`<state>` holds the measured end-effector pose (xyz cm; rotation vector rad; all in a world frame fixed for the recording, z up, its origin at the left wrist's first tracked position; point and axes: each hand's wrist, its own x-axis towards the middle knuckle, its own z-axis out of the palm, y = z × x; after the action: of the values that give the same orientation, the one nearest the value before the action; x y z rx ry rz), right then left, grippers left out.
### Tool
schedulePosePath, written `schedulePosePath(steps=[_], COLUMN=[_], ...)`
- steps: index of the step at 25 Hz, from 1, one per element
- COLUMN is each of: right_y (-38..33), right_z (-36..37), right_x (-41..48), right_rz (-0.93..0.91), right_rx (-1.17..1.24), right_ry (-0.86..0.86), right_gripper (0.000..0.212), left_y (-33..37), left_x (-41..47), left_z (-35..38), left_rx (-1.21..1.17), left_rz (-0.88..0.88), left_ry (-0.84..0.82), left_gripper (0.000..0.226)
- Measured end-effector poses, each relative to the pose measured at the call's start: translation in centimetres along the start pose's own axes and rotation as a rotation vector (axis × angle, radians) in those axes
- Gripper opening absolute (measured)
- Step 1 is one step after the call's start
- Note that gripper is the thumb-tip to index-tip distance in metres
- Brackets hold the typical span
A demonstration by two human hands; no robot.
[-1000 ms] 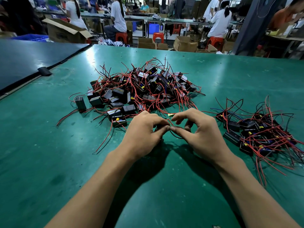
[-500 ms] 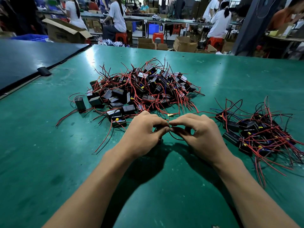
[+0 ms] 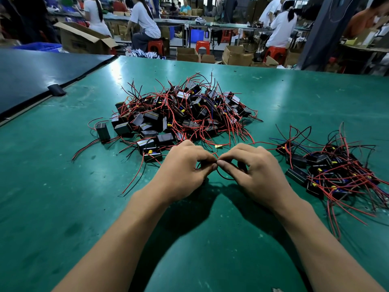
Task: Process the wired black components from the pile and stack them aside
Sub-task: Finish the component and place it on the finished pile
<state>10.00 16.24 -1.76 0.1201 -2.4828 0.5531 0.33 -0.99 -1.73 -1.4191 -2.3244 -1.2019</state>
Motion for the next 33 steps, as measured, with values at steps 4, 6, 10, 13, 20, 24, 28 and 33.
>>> schedulePosePath(steps=[4,6,10,13,20,24,28,33], right_y=[-0.7,-0.9,-1.0,-1.2,0.0,-0.4,-0.3,-0.4], right_z=[0.4,0.6,0.5,0.3,-1.3,-0.9,-0.9,-0.8], right_x=[0.0,0.2,0.5,0.6,0.2,0.1,0.3,0.1], right_rz=[0.197,0.346,0.501,0.537,0.388,0.231,0.13,0.174], right_rx=[0.117,0.217,0.308,0.381,0.455,0.415,0.312,0.284], right_ry=[-0.008,-0.028,-0.036,-0.046,-0.15,-0.092,-0.047,-0.048], right_gripper=[0.018,0.02,0.022,0.023,0.009,0.025,0.015,0.007], left_y=[0.1,0.2,0.4,0.4,-0.2,-0.3,-0.1,-0.1], left_x=[-0.1,-0.1,-0.1,-0.1,0.0,0.0,0.0,-0.1], left_z=[0.3,0.5,0.6,0.7,0.5,0.4,0.3,0.3], left_rx=[0.026,0.044,0.072,0.051,0.016,0.026,0.031,0.078], left_rz=[0.043,0.045,0.031,0.023,-0.014,-0.006,-0.004,0.045], left_ry=[0.051,0.041,0.02,0.007,0.037,0.024,0.009,-0.004], left_gripper=[0.007,0.009,0.011,0.013,0.008,0.011,0.012,0.016])
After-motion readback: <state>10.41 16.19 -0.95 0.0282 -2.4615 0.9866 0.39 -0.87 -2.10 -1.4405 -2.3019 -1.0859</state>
